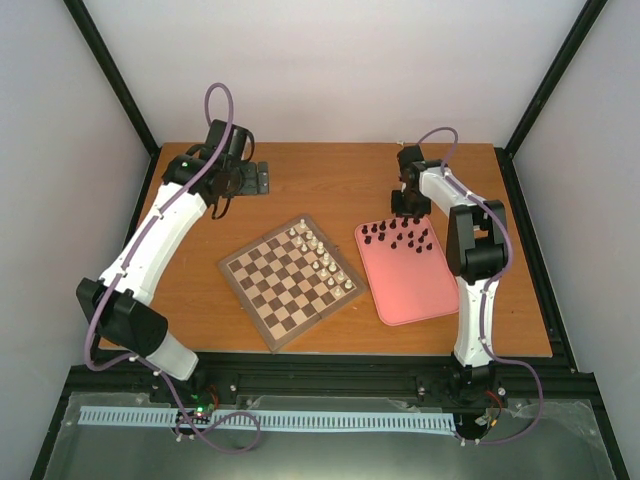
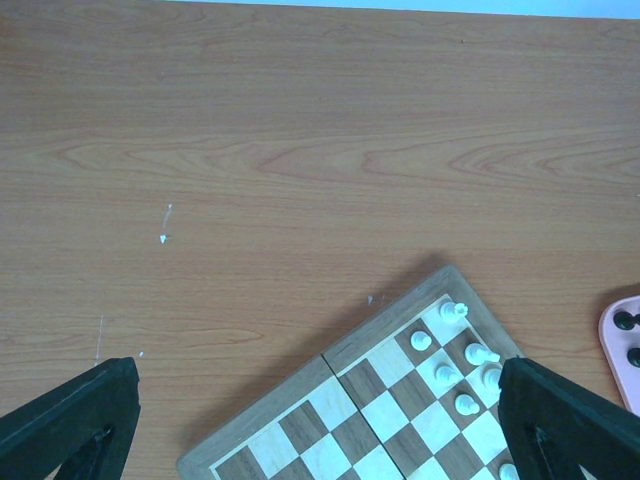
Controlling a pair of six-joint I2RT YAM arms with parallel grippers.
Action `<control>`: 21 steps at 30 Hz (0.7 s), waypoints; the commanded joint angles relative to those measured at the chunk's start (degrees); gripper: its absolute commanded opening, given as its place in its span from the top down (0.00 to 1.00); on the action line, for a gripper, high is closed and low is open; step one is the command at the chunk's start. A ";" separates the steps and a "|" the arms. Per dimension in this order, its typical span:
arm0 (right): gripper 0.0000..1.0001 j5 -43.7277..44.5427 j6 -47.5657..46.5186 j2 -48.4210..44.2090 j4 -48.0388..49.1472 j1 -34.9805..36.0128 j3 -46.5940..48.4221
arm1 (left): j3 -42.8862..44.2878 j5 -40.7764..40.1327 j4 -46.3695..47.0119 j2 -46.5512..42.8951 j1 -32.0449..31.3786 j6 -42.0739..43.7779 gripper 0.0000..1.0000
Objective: Set up the chess pieces on the board
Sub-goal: Pick up the chess piece from the storage box.
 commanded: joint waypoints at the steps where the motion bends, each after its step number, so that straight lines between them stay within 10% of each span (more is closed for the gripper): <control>1: 0.72 1.47 -0.56 1.00 -0.39 0.29 2.00 | 2.73 -0.05 -0.50 0.97 0.23 1.11 0.00; 21: 0.79 2.06 -0.78 0.06 -0.99 0.30 -0.17 | 3.36 1.21 -0.34 2.18 0.27 1.03 0.00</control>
